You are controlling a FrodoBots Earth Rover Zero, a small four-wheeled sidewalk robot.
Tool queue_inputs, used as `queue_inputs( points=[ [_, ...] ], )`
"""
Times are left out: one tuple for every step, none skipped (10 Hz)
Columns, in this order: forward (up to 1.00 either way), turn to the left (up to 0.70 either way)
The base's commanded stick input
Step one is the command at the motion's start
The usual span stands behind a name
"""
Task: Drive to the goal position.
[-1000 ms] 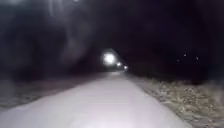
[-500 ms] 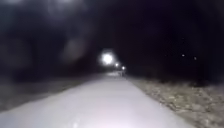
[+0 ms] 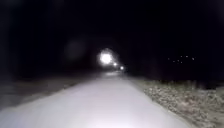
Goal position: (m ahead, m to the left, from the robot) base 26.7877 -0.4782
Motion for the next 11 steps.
queue_inputs(
  points=[
    [1.00, 0.00],
    [1.00, 0.00],
    [1.00, 0.00],
    [1.00, 0.00],
    [1.00, 0.00],
    [1.00, 0.00],
    [1.00, 0.00],
    [1.00, 0.00],
    [1.00, 0.00],
    [1.00, 0.00],
    [1.00, 0.00]
  ],
)
